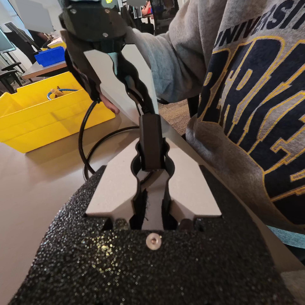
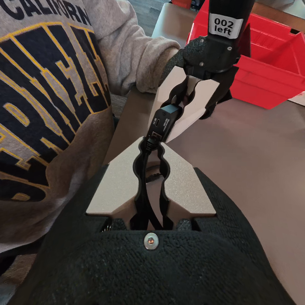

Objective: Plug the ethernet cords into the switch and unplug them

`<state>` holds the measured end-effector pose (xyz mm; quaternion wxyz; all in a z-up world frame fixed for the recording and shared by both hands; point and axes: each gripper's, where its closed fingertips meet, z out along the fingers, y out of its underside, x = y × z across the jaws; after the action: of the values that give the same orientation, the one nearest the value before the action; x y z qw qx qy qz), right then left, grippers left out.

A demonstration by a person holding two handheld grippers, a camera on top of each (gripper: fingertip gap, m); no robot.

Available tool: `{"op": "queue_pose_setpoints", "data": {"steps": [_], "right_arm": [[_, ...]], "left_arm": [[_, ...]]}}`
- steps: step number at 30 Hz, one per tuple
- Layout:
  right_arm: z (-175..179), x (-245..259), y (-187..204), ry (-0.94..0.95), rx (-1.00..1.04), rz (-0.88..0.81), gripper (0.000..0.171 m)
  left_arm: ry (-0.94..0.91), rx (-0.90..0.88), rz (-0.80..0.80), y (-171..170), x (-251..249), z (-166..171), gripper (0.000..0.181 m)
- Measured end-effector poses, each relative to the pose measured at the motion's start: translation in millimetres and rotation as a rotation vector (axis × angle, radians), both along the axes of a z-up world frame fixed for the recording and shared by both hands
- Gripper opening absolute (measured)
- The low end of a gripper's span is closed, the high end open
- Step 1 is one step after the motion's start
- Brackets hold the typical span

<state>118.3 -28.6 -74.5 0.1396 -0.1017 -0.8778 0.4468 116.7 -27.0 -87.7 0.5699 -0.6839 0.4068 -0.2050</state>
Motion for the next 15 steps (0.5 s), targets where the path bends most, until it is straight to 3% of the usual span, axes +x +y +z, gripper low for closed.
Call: {"op": "queue_pose_setpoints", "data": {"steps": [5,15], "right_arm": [[-3,-8,5,0.089,0.082,-0.063,0.013],[-2,12,-15,-0.095,-0.228,0.078,0.012]], "left_arm": [[0.0,0.009,0.042,3,-9,-1,0.022],[-0.166,-0.151,-0.162,-24,6,-4,0.023]]}}
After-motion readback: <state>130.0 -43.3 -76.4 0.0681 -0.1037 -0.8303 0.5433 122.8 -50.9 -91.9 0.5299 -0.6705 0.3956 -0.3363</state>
